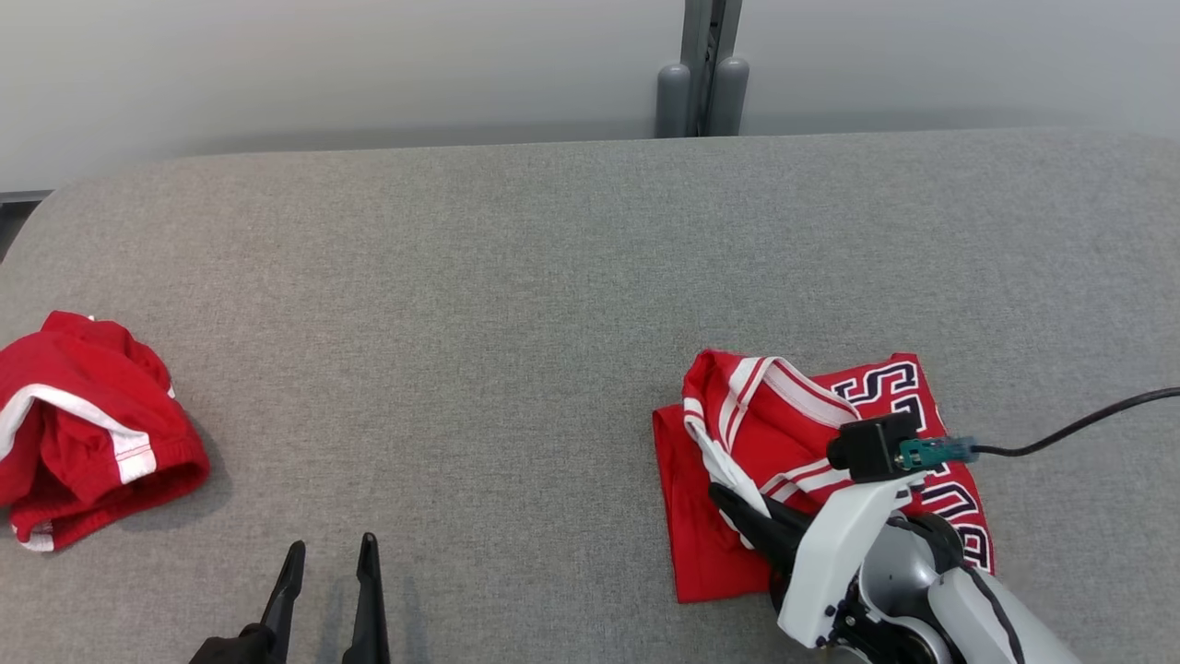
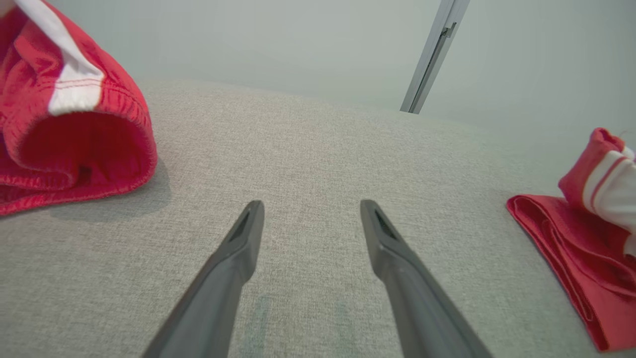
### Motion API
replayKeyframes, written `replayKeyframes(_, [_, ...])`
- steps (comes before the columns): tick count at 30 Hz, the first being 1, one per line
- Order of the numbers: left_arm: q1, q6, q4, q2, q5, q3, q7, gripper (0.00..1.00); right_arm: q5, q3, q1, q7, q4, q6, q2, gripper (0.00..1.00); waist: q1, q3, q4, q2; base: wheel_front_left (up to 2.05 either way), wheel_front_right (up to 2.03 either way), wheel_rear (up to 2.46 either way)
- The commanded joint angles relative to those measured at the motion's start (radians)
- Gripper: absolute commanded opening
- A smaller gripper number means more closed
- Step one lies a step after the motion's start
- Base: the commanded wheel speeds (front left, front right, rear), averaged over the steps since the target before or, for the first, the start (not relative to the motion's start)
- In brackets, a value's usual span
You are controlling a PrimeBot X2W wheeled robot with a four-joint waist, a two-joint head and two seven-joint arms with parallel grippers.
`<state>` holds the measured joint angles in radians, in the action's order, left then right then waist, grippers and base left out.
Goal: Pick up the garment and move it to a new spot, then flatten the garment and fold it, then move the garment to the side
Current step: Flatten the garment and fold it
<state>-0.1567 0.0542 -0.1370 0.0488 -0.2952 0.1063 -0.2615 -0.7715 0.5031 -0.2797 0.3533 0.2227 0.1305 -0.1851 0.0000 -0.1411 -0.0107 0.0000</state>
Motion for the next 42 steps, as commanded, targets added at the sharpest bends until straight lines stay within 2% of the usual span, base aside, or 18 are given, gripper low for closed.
replayKeyframes(1, [-0.003,0.000,0.000,0.004,0.003,-0.001,-0.005,1.00,0.009,0.008,-0.011,-0.010,0.015,0.000,0.007,0.00,0.0000,-0.001,-0.001,0.0000,0.00,0.00,0.00])
replayKeyframes(4, [-0.003,0.005,-0.004,0.004,-0.001,0.002,-0.005,1.00,0.035,0.005,-0.028,-0.042,0.056,0.000,0.024,0.00,0.0000,-0.001,-0.002,0.0000,0.00,0.00,0.00])
replayKeyframes(5, [-0.003,0.006,-0.005,0.004,-0.002,0.003,-0.005,1.00,0.046,0.007,-0.032,-0.057,0.068,0.000,0.031,0.47,0.0000,0.000,-0.002,0.0000,0.00,0.00,0.00])
replayKeyframes(6, [-0.003,0.007,-0.006,0.004,-0.003,0.004,-0.005,1.00,0.054,0.010,-0.033,-0.069,0.076,0.000,0.037,1.00,0.0000,0.000,-0.001,0.0000,0.00,0.00,0.00])
replayKeyframes(10, [-0.009,0.003,-0.008,0.004,-0.001,-0.004,-0.005,1.00,0.062,0.003,-0.016,-0.139,0.064,0.000,0.039,1.00,0.0000,0.007,0.004,0.0000,0.00,0.00,0.00])
replayKeyframes(15, [-0.021,0.002,-0.003,0.004,0.005,-0.025,-0.005,1.00,0.037,-0.041,0.055,-0.249,-0.080,0.000,-0.005,1.00,0.0000,0.023,0.020,0.0000,0.00,0.00,0.00])
replayKeyframes(19, [-0.035,0.003,0.001,0.004,0.002,-0.030,-0.005,1.00,0.073,-0.182,0.147,-0.340,-0.176,0.000,-0.060,1.00,0.0000,0.042,0.041,0.0000,0.00,0.00,0.00])
replayKeyframes(21, [-0.039,0.006,0.003,0.004,-0.004,-0.031,-0.005,1.00,0.069,-0.259,0.194,-0.378,-0.204,0.000,-0.062,1.00,0.0000,0.053,0.051,0.0000,0.00,0.00,0.00])
replayKeyframes(23, [-0.042,0.008,0.002,0.003,-0.012,-0.025,-0.005,1.00,0.111,-0.372,0.253,-0.428,-0.195,0.000,-0.088,1.00,0.0000,0.071,0.063,0.0000,0.00,0.00,0.00])
replayKeyframes(25, [-0.044,0.009,0.003,0.004,-0.014,-0.021,-0.005,1.00,0.163,-0.432,0.275,-0.460,-0.163,0.000,-0.091,1.00,0.0000,0.079,0.072,0.0000,0.00,0.00,0.00])
replayKeyframes(30, [-0.034,0.007,-0.002,0.004,-0.018,-0.009,-0.005,1.00,0.299,-0.460,0.264,-0.503,-0.068,0.000,-0.076,1.00,0.0000,0.085,0.073,0.0000,0.00,0.00,0.00])
replayKeyframes(31, [-0.031,0.006,-0.002,0.004,-0.019,-0.006,-0.005,1.00,0.325,-0.455,0.252,-0.512,-0.048,0.000,-0.070,0.93,0.0000,0.086,0.070,0.0000,0.00,0.00,0.00])
replayKeyframes(32, [-0.027,0.005,-0.002,0.004,-0.019,-0.004,-0.005,1.00,0.350,-0.449,0.237,-0.521,-0.024,0.000,-0.062,0.77,0.0000,0.085,0.066,0.0000,0.00,0.00,0.00])
replayKeyframes(33, [-0.022,0.005,0.000,0.004,-0.020,-0.002,-0.005,1.00,0.363,-0.441,0.223,-0.529,-0.006,0.000,-0.048,0.50,0.0000,0.083,0.061,0.0000,0.00,0.00,0.00])
replayKeyframes(36, [-0.017,0.007,0.001,0.004,-0.023,0.001,-0.005,1.00,0.406,-0.400,0.182,-0.544,0.054,0.000,-0.022,0.25,0.0000,0.074,0.042,0.0000,0.00,0.00,0.00])
replayKeyframes(37, [-0.016,0.006,0.001,0.004,-0.023,0.001,-0.005,1.00,0.423,-0.376,0.166,-0.546,0.079,0.000,-0.014,0.07,0.0000,0.070,0.037,0.0000,0.00,0.00,0.00])
replayKeyframes(38, [-0.014,0.004,0.000,0.004,-0.021,0.002,-0.005,1.00,0.443,-0.351,0.150,-0.545,0.104,0.000,-0.008,0.00,0.0000,0.065,0.031,0.0000,0.00,0.00,0.00])
replayKeyframes(42, [-0.007,0.000,-0.005,0.004,-0.019,0.006,-0.005,1.00,0.509,-0.238,0.082,-0.540,0.231,0.000,0.027,0.00,0.0000,0.051,0.009,0.0000,0.00,0.00,0.00])
